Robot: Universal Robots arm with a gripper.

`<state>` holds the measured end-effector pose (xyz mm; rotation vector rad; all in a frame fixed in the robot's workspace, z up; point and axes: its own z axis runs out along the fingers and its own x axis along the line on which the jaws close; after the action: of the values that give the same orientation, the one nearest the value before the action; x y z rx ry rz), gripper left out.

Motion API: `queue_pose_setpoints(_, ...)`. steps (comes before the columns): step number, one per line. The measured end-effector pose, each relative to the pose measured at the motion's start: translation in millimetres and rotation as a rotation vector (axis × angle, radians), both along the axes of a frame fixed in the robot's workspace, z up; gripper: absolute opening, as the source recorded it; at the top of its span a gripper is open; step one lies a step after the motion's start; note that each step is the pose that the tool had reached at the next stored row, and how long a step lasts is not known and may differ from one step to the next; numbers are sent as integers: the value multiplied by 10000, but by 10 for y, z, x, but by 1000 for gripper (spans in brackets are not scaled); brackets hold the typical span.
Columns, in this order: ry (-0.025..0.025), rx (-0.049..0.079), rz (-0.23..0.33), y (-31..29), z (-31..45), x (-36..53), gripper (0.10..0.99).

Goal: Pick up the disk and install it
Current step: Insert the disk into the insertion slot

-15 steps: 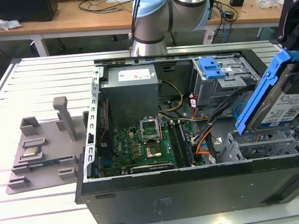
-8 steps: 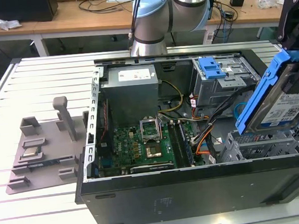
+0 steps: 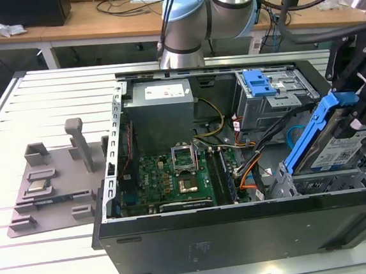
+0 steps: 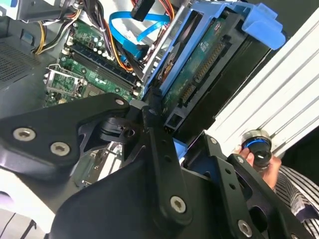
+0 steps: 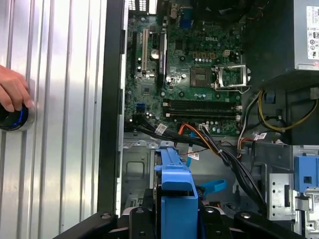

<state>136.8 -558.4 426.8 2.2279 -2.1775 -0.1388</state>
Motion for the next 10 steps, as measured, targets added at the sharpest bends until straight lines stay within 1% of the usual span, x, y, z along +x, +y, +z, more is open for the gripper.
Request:
queue_pose_setpoints(1, 0, 3, 0, 0, -87, 0, 369)
queue_pose_setpoints(4, 0, 2, 0, 0, -221, 0, 369)
queue_pose_setpoints(6, 0, -1, 0, 0, -294, 0, 369)
queue_pose_setpoints(10, 0, -2, -1, 0, -377, 0, 369)
